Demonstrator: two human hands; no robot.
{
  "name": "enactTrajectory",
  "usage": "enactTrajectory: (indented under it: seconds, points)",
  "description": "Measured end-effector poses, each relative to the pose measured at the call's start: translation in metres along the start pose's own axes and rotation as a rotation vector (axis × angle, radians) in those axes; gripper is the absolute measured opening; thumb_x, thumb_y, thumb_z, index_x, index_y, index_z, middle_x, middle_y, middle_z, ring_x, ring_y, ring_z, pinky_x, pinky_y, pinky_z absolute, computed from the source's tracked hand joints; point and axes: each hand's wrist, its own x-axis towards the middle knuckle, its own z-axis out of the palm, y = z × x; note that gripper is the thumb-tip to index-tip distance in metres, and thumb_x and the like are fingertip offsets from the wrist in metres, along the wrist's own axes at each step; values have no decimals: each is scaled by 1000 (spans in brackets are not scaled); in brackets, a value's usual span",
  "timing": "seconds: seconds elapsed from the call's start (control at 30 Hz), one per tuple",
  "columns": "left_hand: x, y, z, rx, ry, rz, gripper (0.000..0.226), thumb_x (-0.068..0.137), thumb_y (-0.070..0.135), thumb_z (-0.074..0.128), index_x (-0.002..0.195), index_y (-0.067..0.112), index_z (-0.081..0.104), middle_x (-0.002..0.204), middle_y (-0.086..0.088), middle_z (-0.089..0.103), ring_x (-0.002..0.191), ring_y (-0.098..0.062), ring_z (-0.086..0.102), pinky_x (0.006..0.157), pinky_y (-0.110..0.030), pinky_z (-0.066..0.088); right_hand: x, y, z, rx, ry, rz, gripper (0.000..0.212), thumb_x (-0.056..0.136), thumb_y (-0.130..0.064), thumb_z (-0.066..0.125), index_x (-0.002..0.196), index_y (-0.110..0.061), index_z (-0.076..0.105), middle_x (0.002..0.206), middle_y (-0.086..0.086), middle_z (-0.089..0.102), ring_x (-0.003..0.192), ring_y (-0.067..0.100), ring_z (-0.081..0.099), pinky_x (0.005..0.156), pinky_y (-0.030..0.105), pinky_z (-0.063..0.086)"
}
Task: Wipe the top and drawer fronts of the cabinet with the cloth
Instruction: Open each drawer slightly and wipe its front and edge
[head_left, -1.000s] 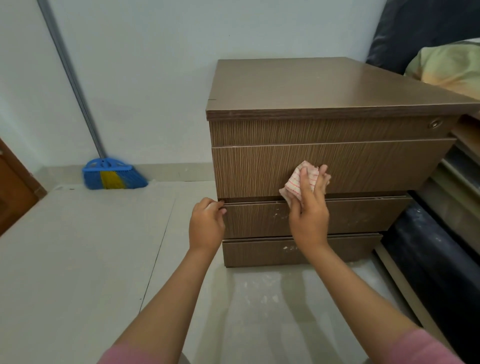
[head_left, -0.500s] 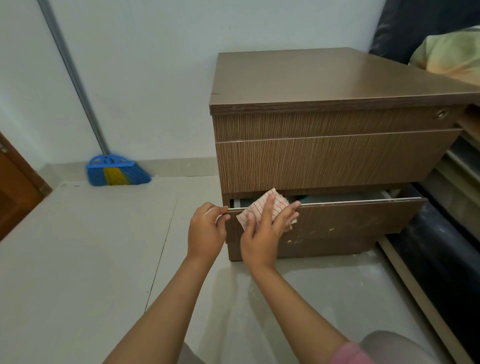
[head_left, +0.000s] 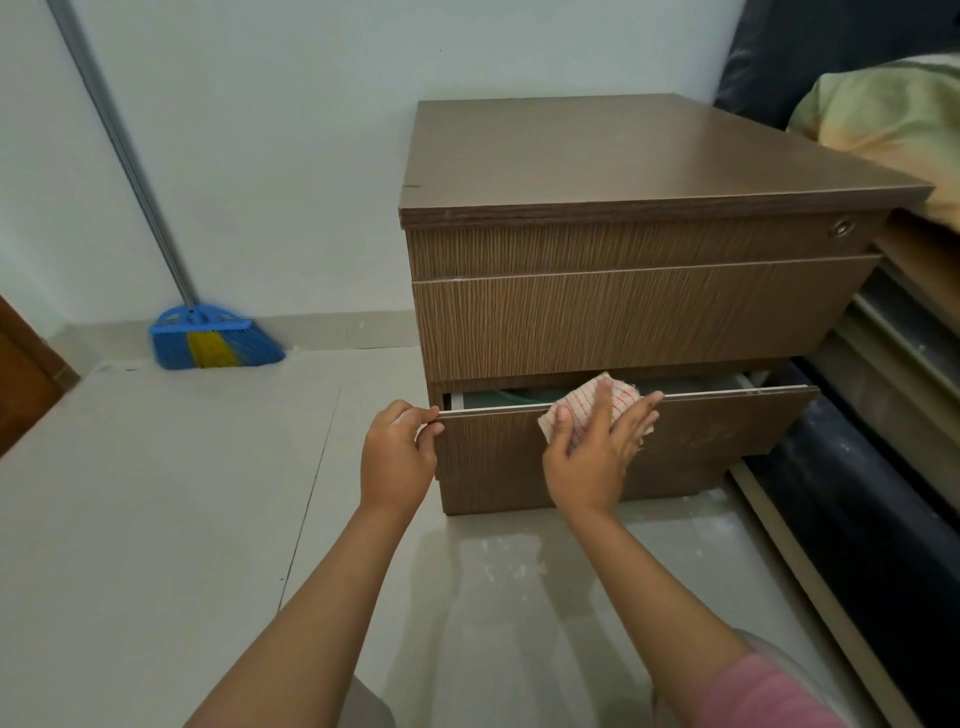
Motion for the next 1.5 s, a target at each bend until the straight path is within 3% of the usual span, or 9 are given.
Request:
enactTrajectory:
  seconds: [0.5, 0.9, 1.17, 1.33, 1.5]
  points:
    - [-2, 3, -1, 22, 1, 16, 14, 80, 5, 68, 94, 1, 70, 82, -9, 65, 75, -22, 59, 67, -29, 49, 67, 77, -88, -104, 4, 134, 64, 89, -49, 32, 147, -25, 22, 156, 19, -11, 144, 33, -11, 112, 56, 7]
    - [0, 1, 1, 51, 5, 38, 15, 79, 4, 69, 94, 0, 70, 82, -12, 65, 73, -21, 58, 67, -25, 44, 96, 110, -119, -152, 21, 164, 57, 95, -45, 36, 147, -29, 19, 157, 15, -12, 144, 30, -11, 115, 53, 4]
    - [-1, 1, 1, 37, 8, 41, 15, 79, 3, 69, 93, -1, 70, 82, -12, 65, 73, -22, 59, 66, -25, 44, 107, 116, -122, 37, 76, 240, 59, 99, -43, 30, 148, -35, 0, 157, 12, -15, 145, 30, -7, 116, 51, 11]
    - [-1, 2, 0, 53, -3, 53, 15, 79, 4, 69, 94, -1, 69, 83, -13, 65, 74, -23, 59, 68, -27, 46, 93, 95, -93, 177, 134, 323, 62, 101, -38, 24, 147, -24, -15, 154, 15, -23, 143, 36, -7, 113, 49, 9]
    - [-2, 0, 2, 64, 3, 57, 16, 80, 5, 69, 94, -1, 69, 83, -12, 65, 74, -20, 58, 67, -26, 44, 96, 96, -79, 321, 219, 543, 59, 100, -43, 18, 146, -27, -16, 156, 12, -17, 144, 34, -3, 113, 53, 10]
